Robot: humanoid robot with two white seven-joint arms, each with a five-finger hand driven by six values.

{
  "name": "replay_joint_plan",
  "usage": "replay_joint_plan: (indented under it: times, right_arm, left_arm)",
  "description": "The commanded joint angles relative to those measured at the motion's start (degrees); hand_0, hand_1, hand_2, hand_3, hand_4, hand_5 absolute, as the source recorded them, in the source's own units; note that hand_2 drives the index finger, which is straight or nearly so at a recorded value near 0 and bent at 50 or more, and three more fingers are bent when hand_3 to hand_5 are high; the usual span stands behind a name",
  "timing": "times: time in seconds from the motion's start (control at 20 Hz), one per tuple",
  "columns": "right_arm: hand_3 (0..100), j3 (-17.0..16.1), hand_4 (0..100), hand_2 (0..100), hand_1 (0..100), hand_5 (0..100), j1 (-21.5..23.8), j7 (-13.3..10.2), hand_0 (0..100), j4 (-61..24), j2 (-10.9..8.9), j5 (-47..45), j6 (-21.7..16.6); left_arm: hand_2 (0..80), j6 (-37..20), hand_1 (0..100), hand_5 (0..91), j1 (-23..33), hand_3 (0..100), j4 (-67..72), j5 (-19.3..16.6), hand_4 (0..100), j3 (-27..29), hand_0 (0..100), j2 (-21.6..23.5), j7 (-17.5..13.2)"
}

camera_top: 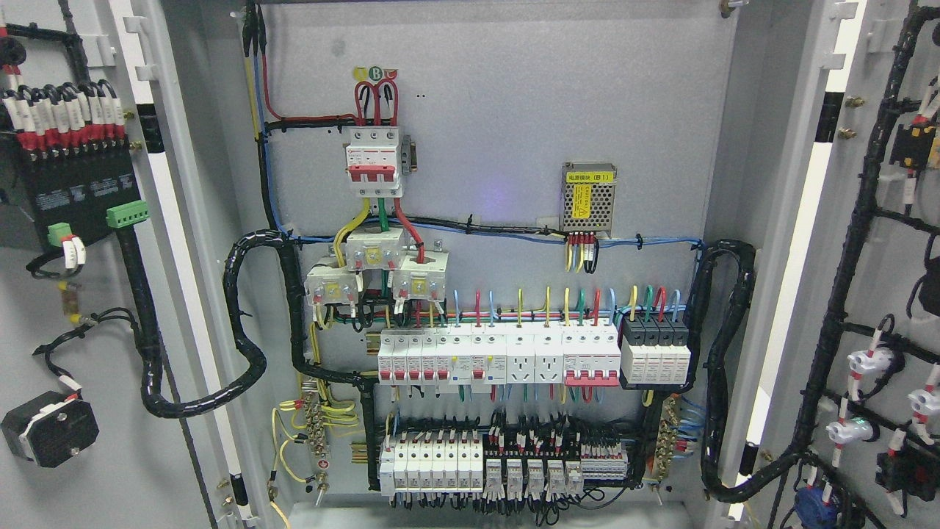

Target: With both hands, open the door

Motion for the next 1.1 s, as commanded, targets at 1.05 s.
replay_joint_plan:
  times: [1.05]
  right_arm:
    - [0,-4.2,0,0,0,0,2.3,0.2,38,3.3,-0.06,-3.6,0.0]
  left_arm:
    - [0.0,-14.4,0,0.0,-17.6,0,30.8,0.2,0,3.8,0,9.7,0.0]
